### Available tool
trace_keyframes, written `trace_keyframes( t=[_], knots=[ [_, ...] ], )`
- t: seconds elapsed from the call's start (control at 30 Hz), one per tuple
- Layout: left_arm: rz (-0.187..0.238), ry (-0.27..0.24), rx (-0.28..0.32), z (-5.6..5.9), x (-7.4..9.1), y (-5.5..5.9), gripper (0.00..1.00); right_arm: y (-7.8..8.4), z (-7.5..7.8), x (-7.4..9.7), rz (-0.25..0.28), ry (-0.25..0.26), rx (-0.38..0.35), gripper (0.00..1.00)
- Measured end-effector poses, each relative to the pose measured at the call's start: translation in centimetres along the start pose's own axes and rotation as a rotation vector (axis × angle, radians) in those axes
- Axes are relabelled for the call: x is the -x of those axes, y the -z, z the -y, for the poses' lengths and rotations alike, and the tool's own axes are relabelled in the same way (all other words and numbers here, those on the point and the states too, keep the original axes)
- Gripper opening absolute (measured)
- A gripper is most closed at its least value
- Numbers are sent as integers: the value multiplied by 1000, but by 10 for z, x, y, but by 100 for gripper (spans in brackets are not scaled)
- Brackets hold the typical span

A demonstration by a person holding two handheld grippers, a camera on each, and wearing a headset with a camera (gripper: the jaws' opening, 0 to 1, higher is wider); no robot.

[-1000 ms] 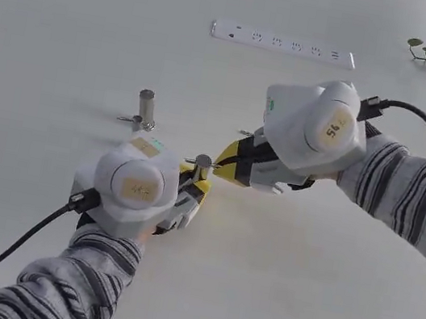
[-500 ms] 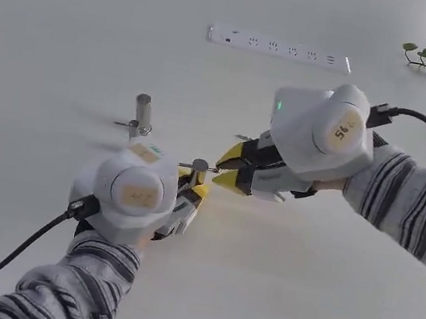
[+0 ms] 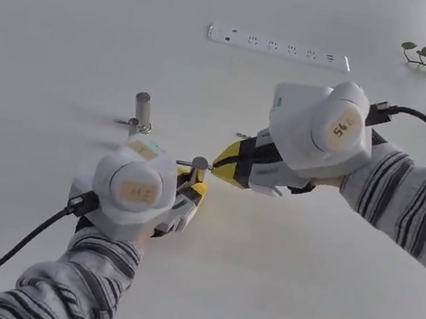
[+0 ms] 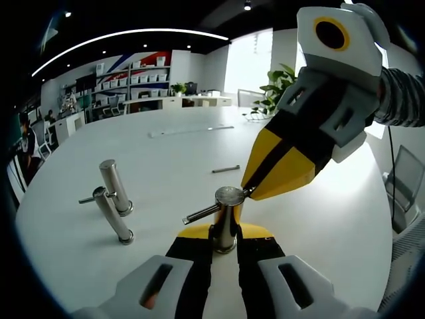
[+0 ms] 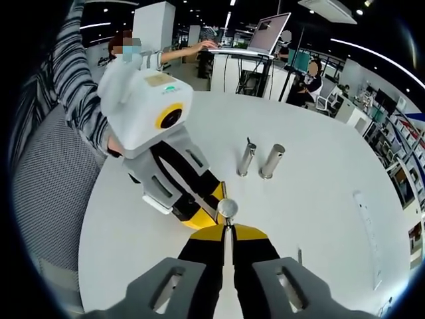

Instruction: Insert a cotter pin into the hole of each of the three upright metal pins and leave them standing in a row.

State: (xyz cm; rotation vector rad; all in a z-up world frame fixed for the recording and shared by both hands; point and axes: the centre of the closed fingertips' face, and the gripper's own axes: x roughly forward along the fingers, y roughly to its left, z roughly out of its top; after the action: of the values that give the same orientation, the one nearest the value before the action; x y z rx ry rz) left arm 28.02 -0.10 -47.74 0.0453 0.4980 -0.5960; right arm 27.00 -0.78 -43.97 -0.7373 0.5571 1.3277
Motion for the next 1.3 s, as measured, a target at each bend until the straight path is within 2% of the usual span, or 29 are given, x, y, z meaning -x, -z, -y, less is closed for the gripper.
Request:
trace_keyframes(
  t=[0.43, 0.47, 0.6, 0.73, 0.97, 1.2, 1.3],
  knots=[
    [-9, 3, 11, 0, 0, 1, 11, 0, -1, -4, -4, 6, -25, 0],
    [-15, 24, 1, 3, -1, 1, 14, 0, -1, -5, -6, 8, -34, 0],
    [-21, 38, -11, 3, 1, 2, 26, 1, 1, -5, -6, 24, -63, 6],
    [-34, 31, -17, -1, 8, 4, 34, -2, 1, -5, 13, 12, -104, 10],
    [-18, 42, -13, -1, 22, -1, 39, -10, 0, -16, 35, -9, -156, 18],
    [-3, 37, 1, -7, 37, -8, 45, -12, -3, -26, 34, -25, -163, 16],
    [2, 28, 4, -10, 45, -10, 49, -11, -2, -28, 23, -21, -155, 11]
  ],
)
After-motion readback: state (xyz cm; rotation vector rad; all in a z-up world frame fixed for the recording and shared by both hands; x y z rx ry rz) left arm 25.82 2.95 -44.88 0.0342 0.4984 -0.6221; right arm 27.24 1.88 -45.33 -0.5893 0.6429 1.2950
